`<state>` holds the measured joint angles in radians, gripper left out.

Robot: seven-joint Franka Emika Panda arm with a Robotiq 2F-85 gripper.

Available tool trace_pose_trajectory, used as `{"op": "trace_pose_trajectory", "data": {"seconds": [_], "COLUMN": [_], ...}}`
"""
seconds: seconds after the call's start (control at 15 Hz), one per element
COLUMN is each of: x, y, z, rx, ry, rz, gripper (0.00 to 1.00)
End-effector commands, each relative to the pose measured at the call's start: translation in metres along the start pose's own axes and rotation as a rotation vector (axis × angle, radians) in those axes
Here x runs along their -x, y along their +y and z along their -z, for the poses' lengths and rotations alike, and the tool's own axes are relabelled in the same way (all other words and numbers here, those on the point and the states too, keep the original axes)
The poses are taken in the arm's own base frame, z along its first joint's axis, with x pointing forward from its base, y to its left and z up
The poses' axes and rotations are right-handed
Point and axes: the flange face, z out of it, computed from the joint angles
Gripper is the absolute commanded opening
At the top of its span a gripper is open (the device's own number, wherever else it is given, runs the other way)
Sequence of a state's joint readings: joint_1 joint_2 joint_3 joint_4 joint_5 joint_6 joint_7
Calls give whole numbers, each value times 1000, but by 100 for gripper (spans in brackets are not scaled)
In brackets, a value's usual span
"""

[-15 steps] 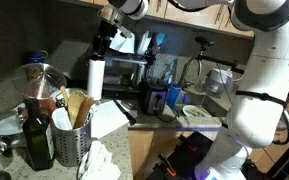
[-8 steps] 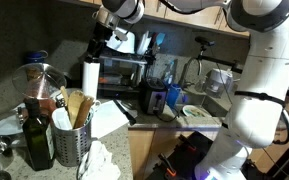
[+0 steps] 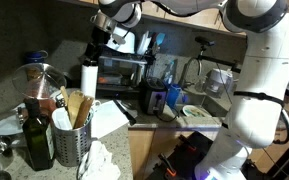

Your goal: Place the white flask inside the white mug

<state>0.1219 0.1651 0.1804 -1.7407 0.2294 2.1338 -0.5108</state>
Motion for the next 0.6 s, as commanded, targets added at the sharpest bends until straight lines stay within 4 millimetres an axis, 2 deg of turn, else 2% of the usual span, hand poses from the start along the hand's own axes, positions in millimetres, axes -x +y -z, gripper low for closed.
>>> {"op": "trace_pose_trajectory", "data": {"seconds": [0.0,0.53], "x": [4,6], "y": [0,-3], "z": [-1,-9], "rx": [-13,-9], "ry": [26,35], "rz": [18,41], "gripper": [49,49]}}
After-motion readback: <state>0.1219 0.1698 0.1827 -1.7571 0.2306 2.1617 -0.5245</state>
